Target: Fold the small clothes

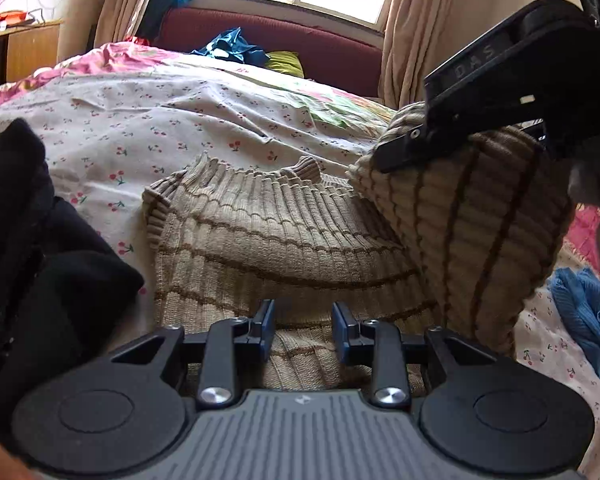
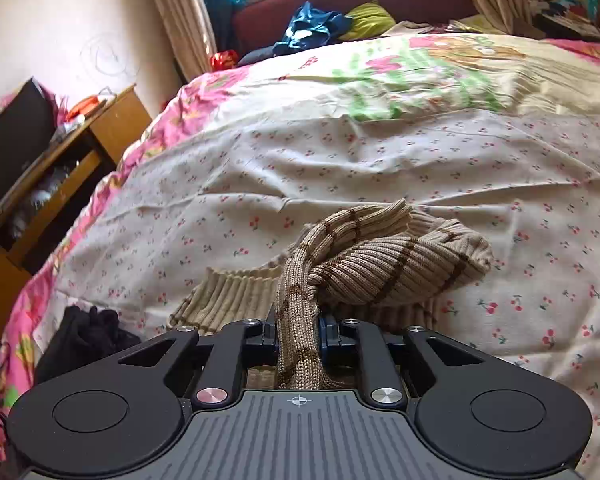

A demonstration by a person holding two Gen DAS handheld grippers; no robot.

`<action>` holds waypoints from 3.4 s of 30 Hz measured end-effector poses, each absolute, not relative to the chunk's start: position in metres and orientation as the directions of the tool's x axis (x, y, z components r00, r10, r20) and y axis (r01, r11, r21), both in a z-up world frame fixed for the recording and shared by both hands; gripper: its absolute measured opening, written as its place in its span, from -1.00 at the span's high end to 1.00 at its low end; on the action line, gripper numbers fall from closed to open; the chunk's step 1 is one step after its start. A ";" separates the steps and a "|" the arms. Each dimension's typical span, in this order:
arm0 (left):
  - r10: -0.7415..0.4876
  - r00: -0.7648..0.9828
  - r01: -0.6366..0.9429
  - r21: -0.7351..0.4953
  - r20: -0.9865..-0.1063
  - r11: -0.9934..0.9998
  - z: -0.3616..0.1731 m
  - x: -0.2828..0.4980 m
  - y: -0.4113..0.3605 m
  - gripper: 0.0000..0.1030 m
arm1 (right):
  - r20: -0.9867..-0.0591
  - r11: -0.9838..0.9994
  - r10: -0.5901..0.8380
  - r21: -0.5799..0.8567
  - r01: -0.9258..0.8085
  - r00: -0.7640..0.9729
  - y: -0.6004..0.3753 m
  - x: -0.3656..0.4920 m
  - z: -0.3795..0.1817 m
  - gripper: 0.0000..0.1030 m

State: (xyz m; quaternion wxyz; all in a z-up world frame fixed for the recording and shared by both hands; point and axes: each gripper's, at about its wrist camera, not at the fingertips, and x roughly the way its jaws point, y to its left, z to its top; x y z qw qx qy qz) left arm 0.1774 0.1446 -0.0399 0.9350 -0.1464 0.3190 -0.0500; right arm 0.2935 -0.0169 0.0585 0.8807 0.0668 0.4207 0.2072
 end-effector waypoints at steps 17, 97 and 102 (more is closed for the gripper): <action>-0.307 0.771 -0.003 -0.485 -0.558 0.875 -0.048 0.173 0.182 0.15 | -0.779 0.873 0.337 0.048 -0.486 0.528 0.093 0.273 0.021 0.40; -0.145 0.835 -0.179 -0.511 -0.531 0.841 -0.038 0.105 0.198 0.44 | -0.762 0.806 0.547 0.368 -0.464 0.345 0.115 0.324 0.028 -0.01; -0.093 0.821 -0.212 -0.453 -0.563 0.866 -0.029 0.087 0.192 0.42 | -0.649 0.721 0.684 0.529 -0.447 0.334 0.077 0.313 0.051 -0.01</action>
